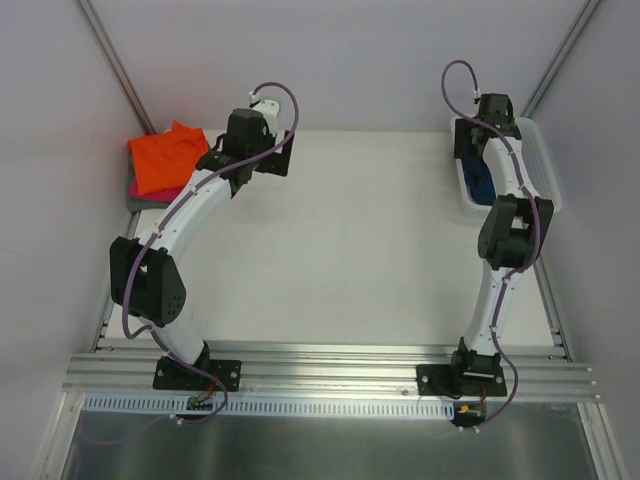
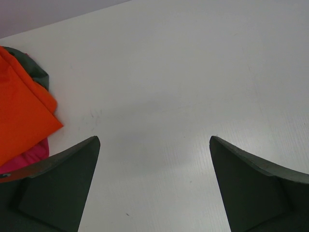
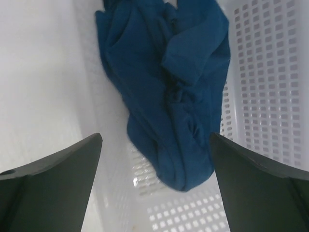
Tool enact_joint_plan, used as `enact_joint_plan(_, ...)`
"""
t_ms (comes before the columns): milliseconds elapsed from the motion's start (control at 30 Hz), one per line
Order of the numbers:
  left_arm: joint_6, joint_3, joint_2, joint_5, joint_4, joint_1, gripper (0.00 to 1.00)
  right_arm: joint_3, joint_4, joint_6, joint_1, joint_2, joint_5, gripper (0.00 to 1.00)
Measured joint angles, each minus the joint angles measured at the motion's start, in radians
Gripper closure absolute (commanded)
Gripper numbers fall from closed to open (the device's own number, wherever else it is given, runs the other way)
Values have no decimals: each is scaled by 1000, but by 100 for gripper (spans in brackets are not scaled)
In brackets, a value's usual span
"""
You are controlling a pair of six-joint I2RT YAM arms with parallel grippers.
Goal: Fold and stack the t-shirts
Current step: Grab crumpled tshirt from bin with the right arm
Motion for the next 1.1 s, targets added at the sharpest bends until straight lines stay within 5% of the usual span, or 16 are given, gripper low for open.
enact_joint_plan(367,-1,-103,-43,16,-19,0,1,120,72,-18,-84,161,30,4)
enact_joint_plan(467,-7,-111,-43,21,-19,0,1,120,89,-32,-80,185,39,18)
enact_joint_plan(600,-14,-112,-45,34,-22,0,1,120,105,-48,-77,211,41,60)
enact_joint_plan(667,-15,-114,-49,35,-22,0,1,120,107,-44,-75,217,40,64)
enact_joint_plan(767,-16,-118,-58,37,-23,0,1,120,108,-48,-73,218,40,99)
enact_joint_plan(1100,-18,-130,-69,66,-23,0,1,102,85,-17,-79,187,5,99)
